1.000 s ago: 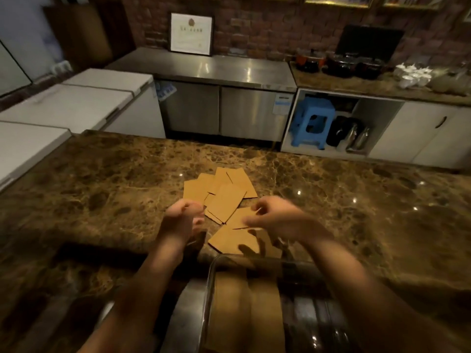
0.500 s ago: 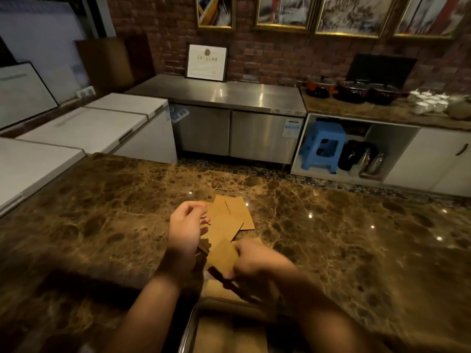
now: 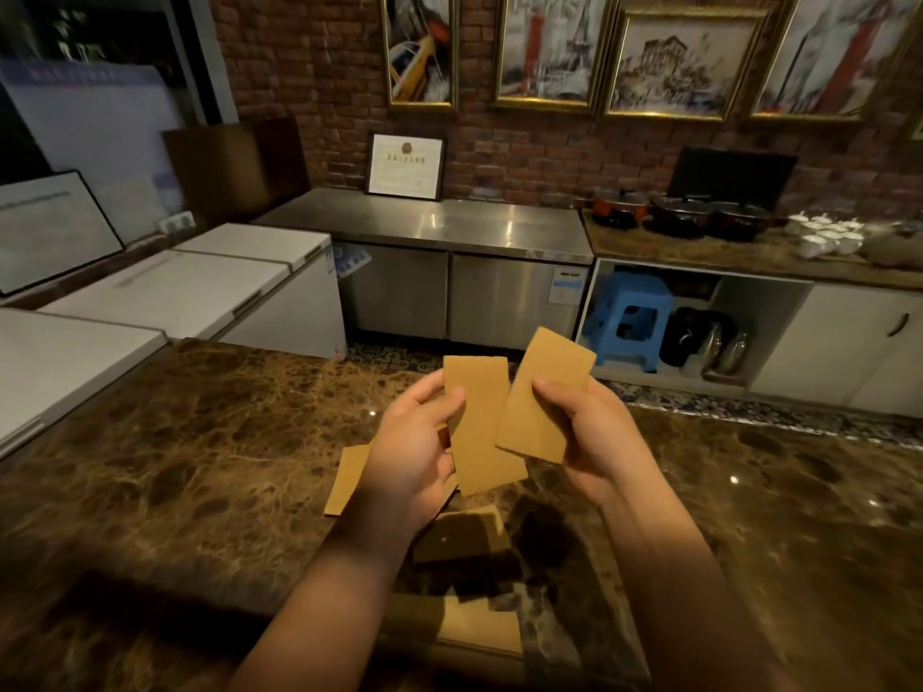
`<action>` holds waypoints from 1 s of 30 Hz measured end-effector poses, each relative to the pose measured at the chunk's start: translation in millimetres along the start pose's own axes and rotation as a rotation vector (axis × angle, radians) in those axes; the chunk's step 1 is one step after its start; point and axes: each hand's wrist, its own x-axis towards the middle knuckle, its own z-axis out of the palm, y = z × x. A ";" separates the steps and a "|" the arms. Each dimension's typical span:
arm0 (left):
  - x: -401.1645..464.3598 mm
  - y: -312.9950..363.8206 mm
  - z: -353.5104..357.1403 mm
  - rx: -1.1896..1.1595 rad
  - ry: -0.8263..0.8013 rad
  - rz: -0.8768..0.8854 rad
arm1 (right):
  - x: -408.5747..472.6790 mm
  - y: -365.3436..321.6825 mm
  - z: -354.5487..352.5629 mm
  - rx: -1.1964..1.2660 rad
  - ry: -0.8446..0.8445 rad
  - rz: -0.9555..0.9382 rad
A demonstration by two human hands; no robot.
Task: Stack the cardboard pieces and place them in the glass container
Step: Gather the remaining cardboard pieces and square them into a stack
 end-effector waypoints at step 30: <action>12.1 -16.8 3.0 -0.236 -0.067 0.019 | -11.4 35.1 29.6 -0.556 -0.238 -0.202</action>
